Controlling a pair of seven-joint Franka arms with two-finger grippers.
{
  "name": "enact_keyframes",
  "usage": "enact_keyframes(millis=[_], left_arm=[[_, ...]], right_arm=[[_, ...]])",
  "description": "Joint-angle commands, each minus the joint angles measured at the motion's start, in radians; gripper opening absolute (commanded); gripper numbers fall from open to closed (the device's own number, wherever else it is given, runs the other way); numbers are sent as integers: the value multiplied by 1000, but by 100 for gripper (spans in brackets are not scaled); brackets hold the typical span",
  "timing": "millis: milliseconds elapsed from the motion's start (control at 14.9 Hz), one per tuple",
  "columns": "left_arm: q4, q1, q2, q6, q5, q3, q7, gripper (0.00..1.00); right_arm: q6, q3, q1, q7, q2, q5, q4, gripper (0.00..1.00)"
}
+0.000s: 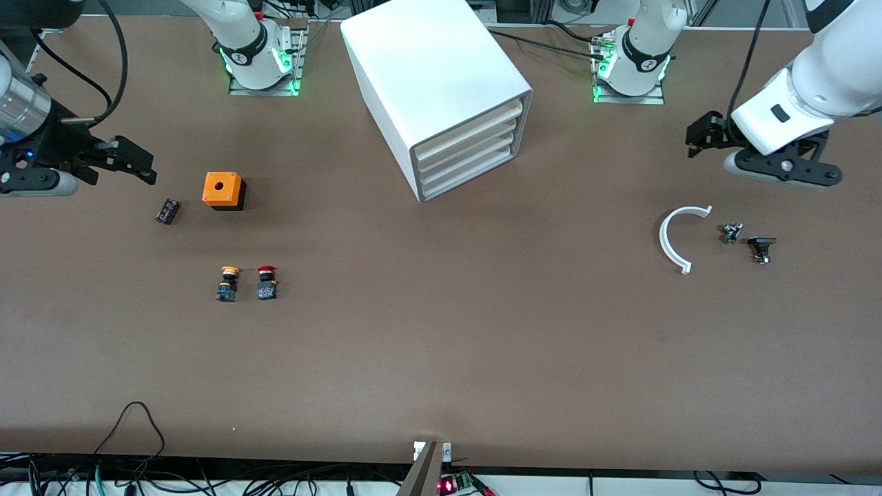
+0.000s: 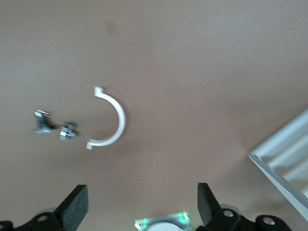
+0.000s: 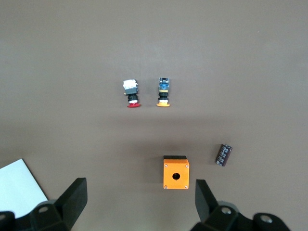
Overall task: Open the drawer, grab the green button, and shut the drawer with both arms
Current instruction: 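Reach the left gripper to the drawer front while the right gripper advances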
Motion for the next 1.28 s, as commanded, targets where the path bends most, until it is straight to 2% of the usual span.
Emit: enact_keyframes(millis=[0, 269, 404, 740, 874, 1076, 1211], left_arm=[[28, -2, 42, -85, -116, 4, 23, 100], [28, 0, 82, -158, -272, 4, 25, 100], [28, -2, 116, -183, -389, 4, 25, 100], [23, -13, 257, -189, -608, -11, 54, 100], [20, -13, 336, -179, -687, -13, 179, 100], [-30, -14, 395, -87, -787, -15, 363, 100], [-140, -14, 386, 16, -854, -45, 465, 100]], right_arm=[[27, 2, -11, -4, 24, -9, -31, 99], [131, 3, -11, -18, 33, -9, -117, 99], [151, 5, -11, -18, 68, -9, -130, 99], [194, 8, -5, -15, 136, 6, -133, 99], [205, 11, 0, 2, 149, 10, -134, 99], [237, 12, 0, 4, 163, 13, -150, 99], [263, 14, 11, 17, 163, 14, -166, 99]])
